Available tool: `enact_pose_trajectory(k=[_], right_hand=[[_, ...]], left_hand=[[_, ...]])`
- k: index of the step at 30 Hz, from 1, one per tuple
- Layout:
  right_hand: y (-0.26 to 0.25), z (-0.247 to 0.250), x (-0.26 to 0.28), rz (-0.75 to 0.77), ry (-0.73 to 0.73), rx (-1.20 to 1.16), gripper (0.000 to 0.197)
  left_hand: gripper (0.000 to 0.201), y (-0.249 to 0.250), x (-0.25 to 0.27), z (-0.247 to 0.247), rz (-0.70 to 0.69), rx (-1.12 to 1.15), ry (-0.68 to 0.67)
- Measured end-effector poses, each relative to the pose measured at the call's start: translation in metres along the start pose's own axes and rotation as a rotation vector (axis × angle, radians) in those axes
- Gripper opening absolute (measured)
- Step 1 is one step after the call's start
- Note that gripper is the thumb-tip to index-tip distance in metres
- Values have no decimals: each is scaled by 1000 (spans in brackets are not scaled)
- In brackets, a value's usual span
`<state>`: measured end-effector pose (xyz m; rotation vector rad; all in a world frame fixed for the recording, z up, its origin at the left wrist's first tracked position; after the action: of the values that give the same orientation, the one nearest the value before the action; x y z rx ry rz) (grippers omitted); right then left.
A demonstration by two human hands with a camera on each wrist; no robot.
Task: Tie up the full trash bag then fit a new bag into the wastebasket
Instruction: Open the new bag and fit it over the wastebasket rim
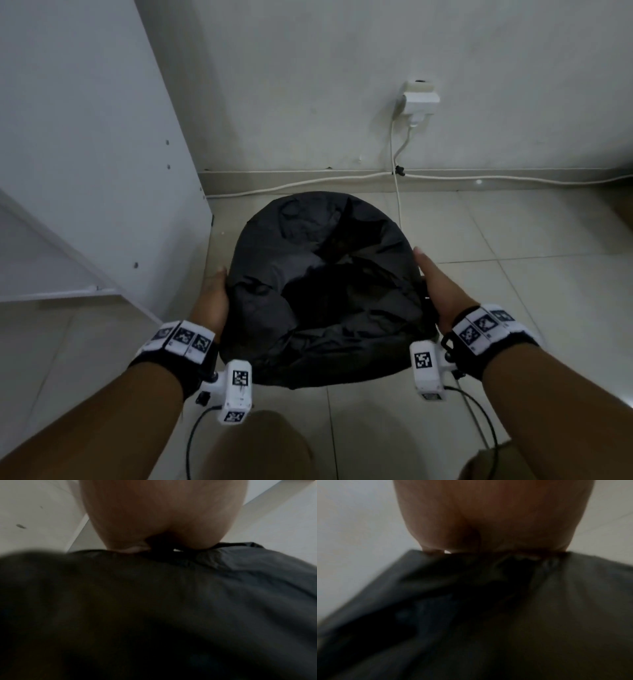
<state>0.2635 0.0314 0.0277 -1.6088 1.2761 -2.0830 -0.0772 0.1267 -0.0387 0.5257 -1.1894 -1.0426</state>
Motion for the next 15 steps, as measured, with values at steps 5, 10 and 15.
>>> enact_pose_trajectory(k=[5,10,15], right_hand=[[33,11,0,128,62,47,83],[60,8,22,158,108,-44,83],[75,-8,41,138,12,-161,51]], left_hand=[[67,-16,29,-8,-167,18,143],[52,-17,67,-20,-149,293,72],[28,-15,90,-26,-195,107,118]])
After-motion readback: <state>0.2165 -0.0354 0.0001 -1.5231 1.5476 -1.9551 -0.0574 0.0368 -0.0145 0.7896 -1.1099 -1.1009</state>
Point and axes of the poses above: each hand's wrist, its own x-axis away from the middle knuckle, its own z-axis out of the back of the hand, y = z × x, the point moved 1 cm from there along -x, towards the middle knuckle, and after that the axes turned 8 degrees about -x, right-handed, at the moved point
